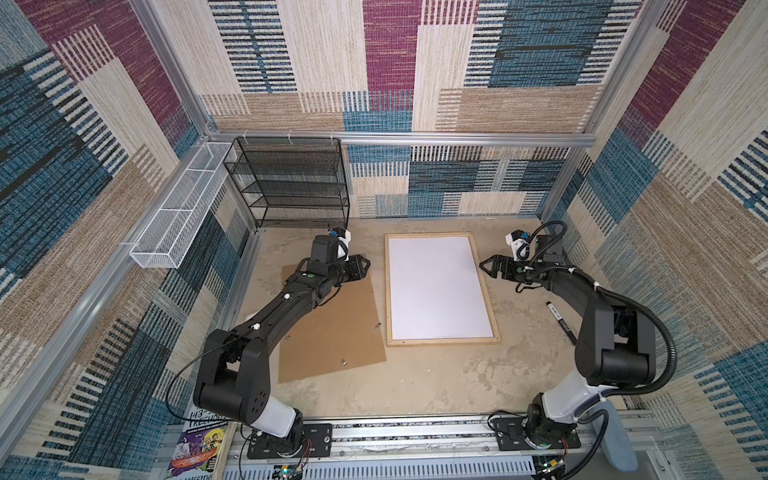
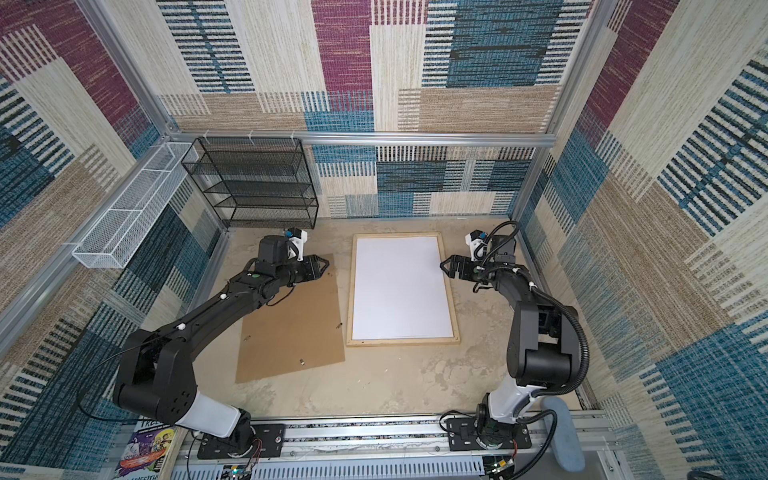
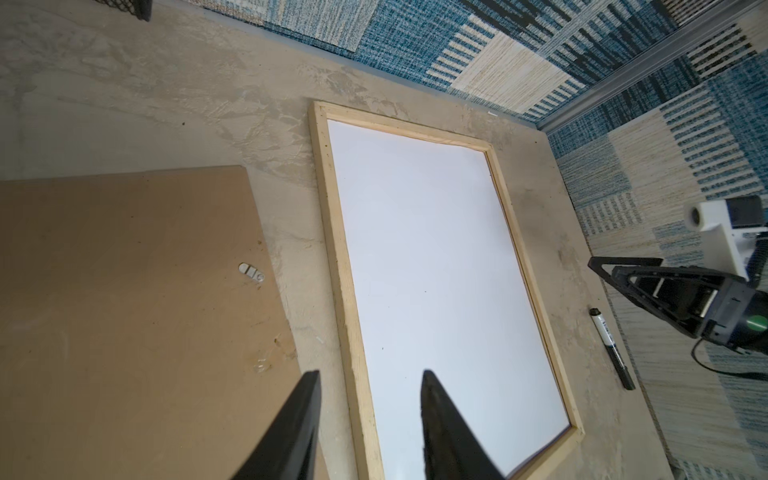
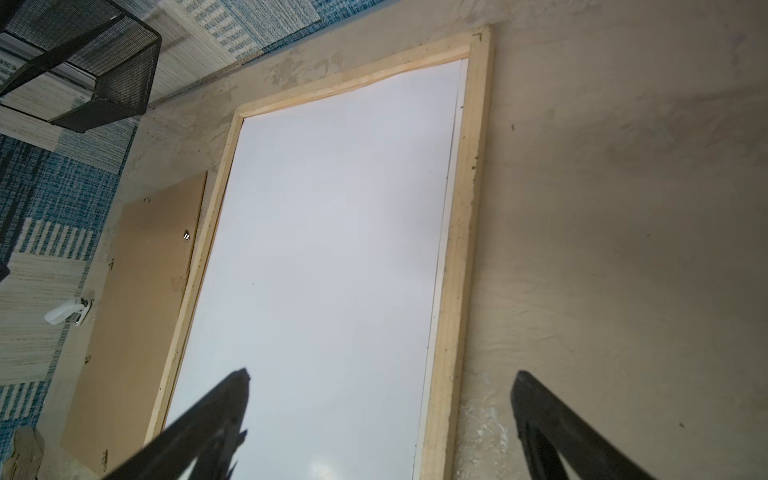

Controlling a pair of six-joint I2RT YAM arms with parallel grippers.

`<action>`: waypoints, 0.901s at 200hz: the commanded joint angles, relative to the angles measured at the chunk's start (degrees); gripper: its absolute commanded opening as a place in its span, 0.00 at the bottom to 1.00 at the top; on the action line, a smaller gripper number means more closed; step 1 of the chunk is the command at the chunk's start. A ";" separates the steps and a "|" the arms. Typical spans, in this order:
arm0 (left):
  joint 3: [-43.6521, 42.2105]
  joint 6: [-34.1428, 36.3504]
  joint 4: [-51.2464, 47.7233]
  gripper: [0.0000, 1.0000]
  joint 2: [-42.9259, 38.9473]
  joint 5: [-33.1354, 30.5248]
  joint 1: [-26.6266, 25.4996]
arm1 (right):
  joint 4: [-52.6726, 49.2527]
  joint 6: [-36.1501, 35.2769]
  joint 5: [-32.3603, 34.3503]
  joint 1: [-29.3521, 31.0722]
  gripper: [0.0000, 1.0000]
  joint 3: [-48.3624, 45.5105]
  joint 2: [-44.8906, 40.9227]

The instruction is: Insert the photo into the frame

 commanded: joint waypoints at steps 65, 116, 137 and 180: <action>-3.38 -6.99 -5.95 0.38 4.85 -6.82 -6.02 | 6.08 5.64 3.35 0.03 0.59 -5.50 -0.45; 5.77 -5.15 -16.27 0.33 14.10 -14.46 -11.25 | 7.84 6.94 4.31 0.03 0.49 -6.77 1.58; 7.44 -5.36 -17.32 0.33 16.35 -14.58 -11.77 | 9.43 7.67 3.37 0.03 0.50 -7.59 3.26; 8.83 -5.91 -17.47 0.32 19.49 -13.20 -12.37 | 12.42 9.29 -0.39 0.03 0.56 -8.34 5.24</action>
